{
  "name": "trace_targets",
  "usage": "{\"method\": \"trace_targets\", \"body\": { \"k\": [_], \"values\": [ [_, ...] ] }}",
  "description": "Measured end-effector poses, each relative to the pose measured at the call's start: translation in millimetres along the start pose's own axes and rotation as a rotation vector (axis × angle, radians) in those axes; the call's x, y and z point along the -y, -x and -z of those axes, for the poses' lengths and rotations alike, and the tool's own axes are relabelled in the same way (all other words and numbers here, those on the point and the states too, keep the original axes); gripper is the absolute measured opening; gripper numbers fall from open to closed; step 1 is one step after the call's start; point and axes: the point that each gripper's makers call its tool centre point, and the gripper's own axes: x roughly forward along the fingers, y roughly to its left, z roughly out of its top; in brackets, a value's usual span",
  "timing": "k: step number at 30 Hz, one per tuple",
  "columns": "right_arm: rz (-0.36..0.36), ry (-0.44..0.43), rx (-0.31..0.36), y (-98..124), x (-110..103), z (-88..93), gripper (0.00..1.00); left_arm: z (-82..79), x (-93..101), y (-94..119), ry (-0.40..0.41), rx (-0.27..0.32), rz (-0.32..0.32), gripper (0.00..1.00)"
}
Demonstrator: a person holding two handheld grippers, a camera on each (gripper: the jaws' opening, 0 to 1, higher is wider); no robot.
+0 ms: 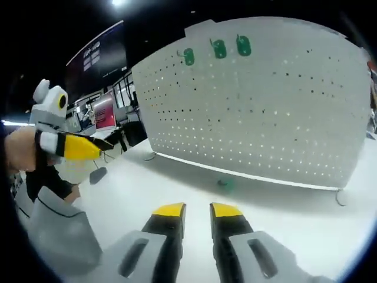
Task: Insert the hook assembly into the mounting plate slot until the hook locks in place.
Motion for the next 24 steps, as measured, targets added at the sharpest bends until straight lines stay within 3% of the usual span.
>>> {"method": "trace_targets", "body": {
  "k": [1,3,7,13,16,19,24],
  "values": [
    [0.001,0.006,-0.012,-7.8,2.6,0.7,0.14,7.5,-2.6,0.5,-0.064,-0.017,-0.015,0.76],
    [-0.003,0.01,-0.029,-21.8,5.7,2.2,0.14,18.3,4.2,-0.2,-0.044,-0.039,0.017,0.78],
    [0.006,0.026,-0.066,-45.8,13.9,5.2,0.14,27.7,-1.2,-0.9,-0.006,-0.057,0.014,0.82],
    [0.03,0.026,-0.104,-80.7,26.6,8.8,0.14,27.7,-8.2,-6.1,0.0,-0.06,0.016,0.85],
    [0.053,-0.011,-0.134,-96.2,30.5,13.3,0.14,25.4,-8.7,-8.2,0.043,-0.045,0.02,0.86],
    [0.077,-0.003,-0.151,-110.6,32.8,17.4,0.14,29.9,-6.2,-12.0,0.011,-0.069,0.027,0.86],
    [0.137,-0.023,-0.199,-132.7,50.6,29.2,0.16,34.2,-7.0,-13.6,0.056,-0.079,0.043,0.86]
  ]
}}
